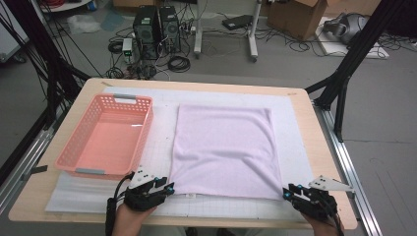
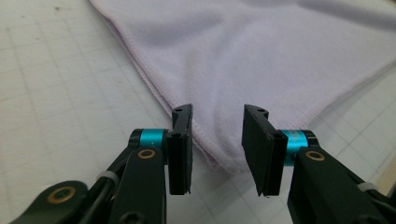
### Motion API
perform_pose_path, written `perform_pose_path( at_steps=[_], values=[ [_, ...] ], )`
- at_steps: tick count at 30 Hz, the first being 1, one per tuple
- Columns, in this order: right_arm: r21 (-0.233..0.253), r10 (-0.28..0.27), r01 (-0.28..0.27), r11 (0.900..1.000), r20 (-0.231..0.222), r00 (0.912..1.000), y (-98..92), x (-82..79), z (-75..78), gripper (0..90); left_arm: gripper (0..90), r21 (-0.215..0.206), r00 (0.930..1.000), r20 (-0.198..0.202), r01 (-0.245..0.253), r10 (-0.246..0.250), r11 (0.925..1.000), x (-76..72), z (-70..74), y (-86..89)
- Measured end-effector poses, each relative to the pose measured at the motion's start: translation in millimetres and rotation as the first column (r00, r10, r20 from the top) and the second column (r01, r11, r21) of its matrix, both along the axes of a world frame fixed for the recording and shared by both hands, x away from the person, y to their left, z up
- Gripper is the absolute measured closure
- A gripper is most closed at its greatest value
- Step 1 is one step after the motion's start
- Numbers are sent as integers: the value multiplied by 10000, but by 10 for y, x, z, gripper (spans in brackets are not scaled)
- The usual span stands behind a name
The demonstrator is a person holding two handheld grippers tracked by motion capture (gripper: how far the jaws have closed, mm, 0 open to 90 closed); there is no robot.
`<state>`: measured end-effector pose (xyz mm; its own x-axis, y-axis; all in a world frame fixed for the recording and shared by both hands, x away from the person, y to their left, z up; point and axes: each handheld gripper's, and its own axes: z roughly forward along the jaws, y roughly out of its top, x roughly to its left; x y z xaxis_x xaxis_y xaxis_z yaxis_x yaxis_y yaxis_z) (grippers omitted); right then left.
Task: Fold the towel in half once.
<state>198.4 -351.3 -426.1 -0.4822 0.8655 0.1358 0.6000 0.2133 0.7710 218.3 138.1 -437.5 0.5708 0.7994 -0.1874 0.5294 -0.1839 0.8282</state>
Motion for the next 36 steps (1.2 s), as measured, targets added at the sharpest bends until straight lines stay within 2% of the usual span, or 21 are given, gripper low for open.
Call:
perform_pose_path(
  at_steps=[1,4,7,8,9,10,11,12,13,14,16,20,25,26,28,29,30,31,33,36],
  values=[
    [157,-221,220,9996,38,9997,-29,7,3,658,590,-53,9999,-20,-133,132,9999,14,-1,9],
    [109,-637,639,9979,-172,9978,-40,73,-81,616,541,-18,9988,-398,-302,301,9995,61,-58,-6],
    [-3,-656,657,9978,-569,9962,42,167,-196,602,500,-26,9963,-841,-188,185,9998,102,-116,-62],
    [-149,-664,657,9977,-512,9965,77,182,-216,613,500,-32,9956,-935,-98,94,9999,110,-133,-83],
    [-246,-719,710,9972,-406,9966,99,189,-212,645,500,1,9966,-821,-85,85,10000,106,-144,-99],
    [-433,-759,739,9963,-455,9961,113,193,-205,731,525,86,9974,-718,-105,110,9999,100,-151,-108],
    [-768,-741,715,9945,-311,9968,120,193,-201,820,592,286,9982,-557,-203,218,9994,90,-158,-114],
    [-541,-520,496,9973,-448,9976,115,201,-203,868,692,424,9986,-431,-283,301,9987,81,-164,-107],
    [-596,-512,484,9970,-451,9977,127,197,-197,877,767,265,9981,-555,-246,261,9993,82,-167,-96],
    [-845,-449,419,9955,-336,9984,144,191,-193,882,845,161,9973,-688,-260,271,9995,77,-162,-100],
    [-947,-464,429,9946,-351,9983,151,184,-179,886,855,264,9973,-700,-209,227,9994,51,-145,-100],
    [-803,-555,515,9954,-495,9972,66,115,-134,891,858,-172,9947,-999,-253,234,9995,-5,-117,-1],
    [-803,-492,435,9958,-710,9963,-2,1,-48,890,860,-221,9923,-1239,17,-45,9998,-116,-111,83],
    [-796,-470,408,9960,-778,9959,-3,-8,-37,889,857,-296,9916,-1291,45,-83,9996,-134,-106,95],
    [-508,-310,246,9984,-1275,9914,-5,4,-43,858,828,-467,9908,-1329,181,-242,9987,-153,-103,107],
    [-430,-330,276,9987,-1301,9910,-4,9,-48,783,761,-637,9901,-1375,212,-298,9977,-147,-107,111],
    [-415,-477,433,9982,-1101,9928,-3,9,-47,735,672,-817,9893,-1429,174,-290,9965,-135,-113,106],
    [-243,-480,459,9987,-939,9944,-13,17,-43,725,629,-880,9896,-1415,124,-248,9960,-123,-120,95],
    [-86,-682,678,9977,-639,9956,-25,18,-26,728,541,-681,9914,-1297,61,-149,9977,-108,-129,60],
    [196,-551,560,9982,-441,9975,-25,2,-4,735,510,-544,9957,-922,77,-127,9985,-96,-124,28]
  ],
)
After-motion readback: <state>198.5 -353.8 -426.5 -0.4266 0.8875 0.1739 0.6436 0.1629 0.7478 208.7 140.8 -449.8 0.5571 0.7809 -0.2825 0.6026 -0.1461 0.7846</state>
